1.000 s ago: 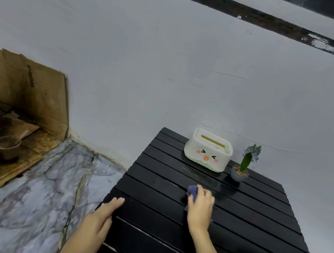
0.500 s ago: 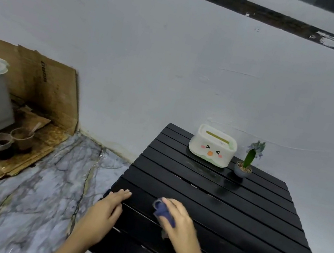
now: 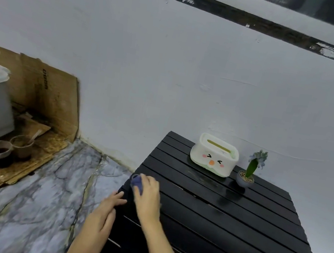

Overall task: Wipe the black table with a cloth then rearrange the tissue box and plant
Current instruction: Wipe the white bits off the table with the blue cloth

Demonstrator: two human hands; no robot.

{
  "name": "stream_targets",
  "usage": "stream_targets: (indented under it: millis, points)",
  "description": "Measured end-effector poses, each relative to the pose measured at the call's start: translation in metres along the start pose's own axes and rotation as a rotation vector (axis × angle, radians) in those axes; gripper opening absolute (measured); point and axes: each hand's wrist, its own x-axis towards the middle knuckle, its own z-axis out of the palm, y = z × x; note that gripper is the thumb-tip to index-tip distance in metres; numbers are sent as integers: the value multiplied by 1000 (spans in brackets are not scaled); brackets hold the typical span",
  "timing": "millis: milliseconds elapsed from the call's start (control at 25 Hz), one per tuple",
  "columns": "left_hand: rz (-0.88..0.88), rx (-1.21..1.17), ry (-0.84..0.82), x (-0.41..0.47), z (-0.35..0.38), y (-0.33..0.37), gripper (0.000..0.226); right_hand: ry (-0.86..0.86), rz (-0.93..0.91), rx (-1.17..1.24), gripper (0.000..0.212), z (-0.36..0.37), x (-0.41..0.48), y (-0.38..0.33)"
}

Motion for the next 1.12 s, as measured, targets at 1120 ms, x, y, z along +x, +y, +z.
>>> stream_targets:
  millis: [1120]
  points:
    - [-47, 216, -63, -4, -1, 6, 37, -136, -442, -89, 23, -82, -212, 40]
